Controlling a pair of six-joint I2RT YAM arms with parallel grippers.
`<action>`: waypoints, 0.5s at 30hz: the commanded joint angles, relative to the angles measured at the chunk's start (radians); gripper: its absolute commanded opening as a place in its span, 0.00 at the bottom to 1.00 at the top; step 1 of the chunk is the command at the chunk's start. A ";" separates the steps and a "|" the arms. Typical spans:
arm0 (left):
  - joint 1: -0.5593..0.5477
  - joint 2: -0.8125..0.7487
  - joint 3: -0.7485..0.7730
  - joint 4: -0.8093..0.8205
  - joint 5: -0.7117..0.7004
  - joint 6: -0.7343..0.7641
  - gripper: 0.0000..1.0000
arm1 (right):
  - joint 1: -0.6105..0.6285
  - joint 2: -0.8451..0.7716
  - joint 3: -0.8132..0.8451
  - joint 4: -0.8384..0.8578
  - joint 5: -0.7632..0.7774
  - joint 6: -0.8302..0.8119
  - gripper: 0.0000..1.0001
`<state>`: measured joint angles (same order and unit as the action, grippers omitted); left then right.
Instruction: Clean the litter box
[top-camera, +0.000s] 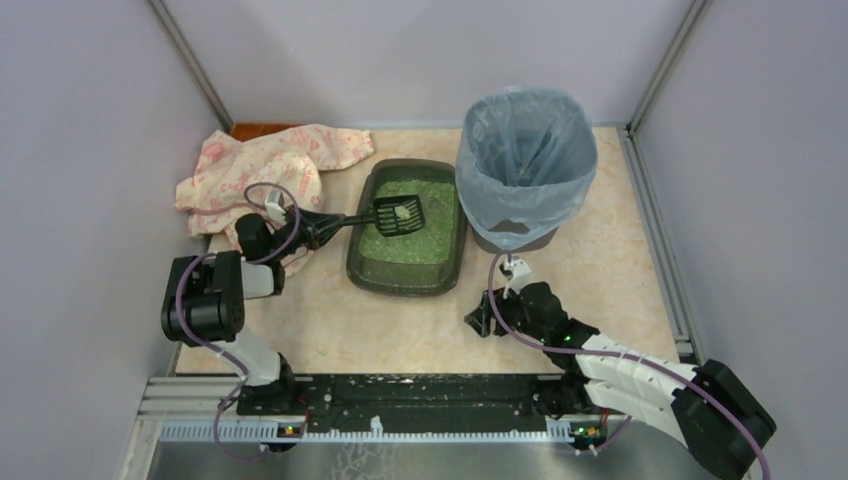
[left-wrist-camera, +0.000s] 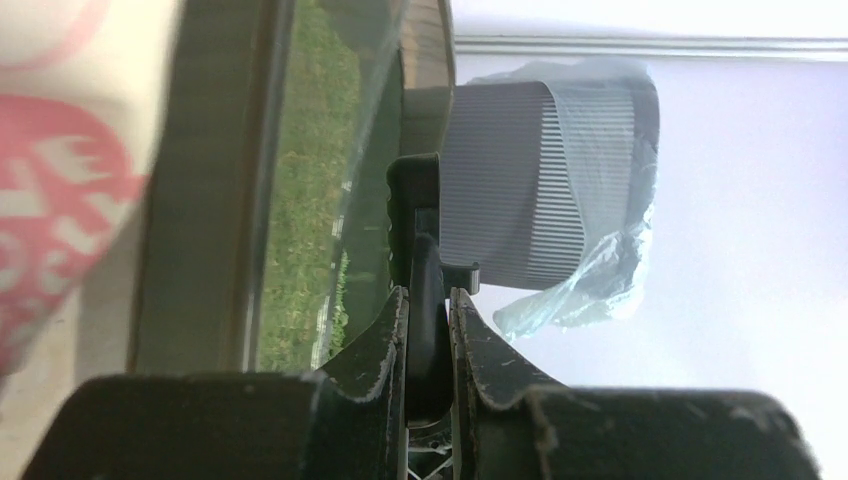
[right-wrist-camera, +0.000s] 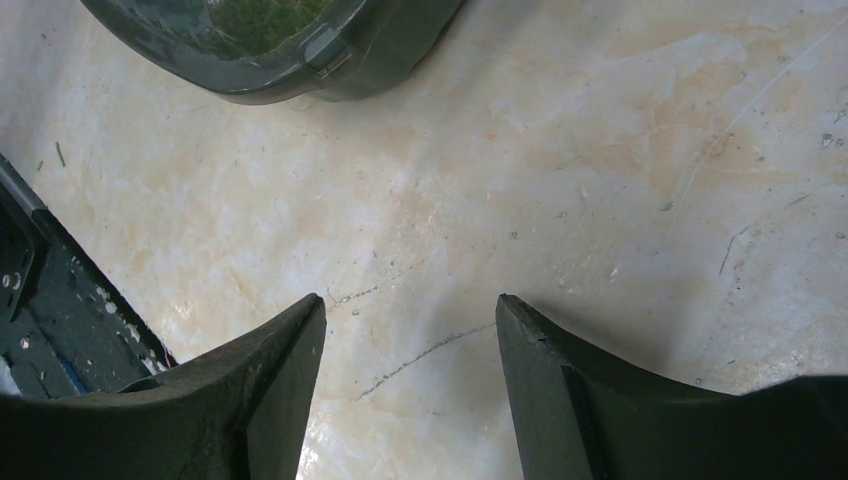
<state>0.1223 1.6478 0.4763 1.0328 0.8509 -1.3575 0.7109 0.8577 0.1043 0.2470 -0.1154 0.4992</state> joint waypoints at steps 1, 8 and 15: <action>-0.008 0.013 -0.016 0.145 0.032 -0.034 0.00 | -0.005 0.006 0.023 0.067 -0.010 -0.006 0.64; -0.027 -0.039 0.042 -0.019 -0.018 0.045 0.00 | -0.005 0.033 0.035 0.070 -0.013 -0.012 0.64; -0.017 -0.128 0.161 -0.168 -0.029 0.052 0.00 | -0.005 0.021 0.030 0.073 -0.009 -0.010 0.64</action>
<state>0.1005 1.5776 0.5606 0.9150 0.8337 -1.3186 0.7109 0.8856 0.1047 0.2626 -0.1223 0.4988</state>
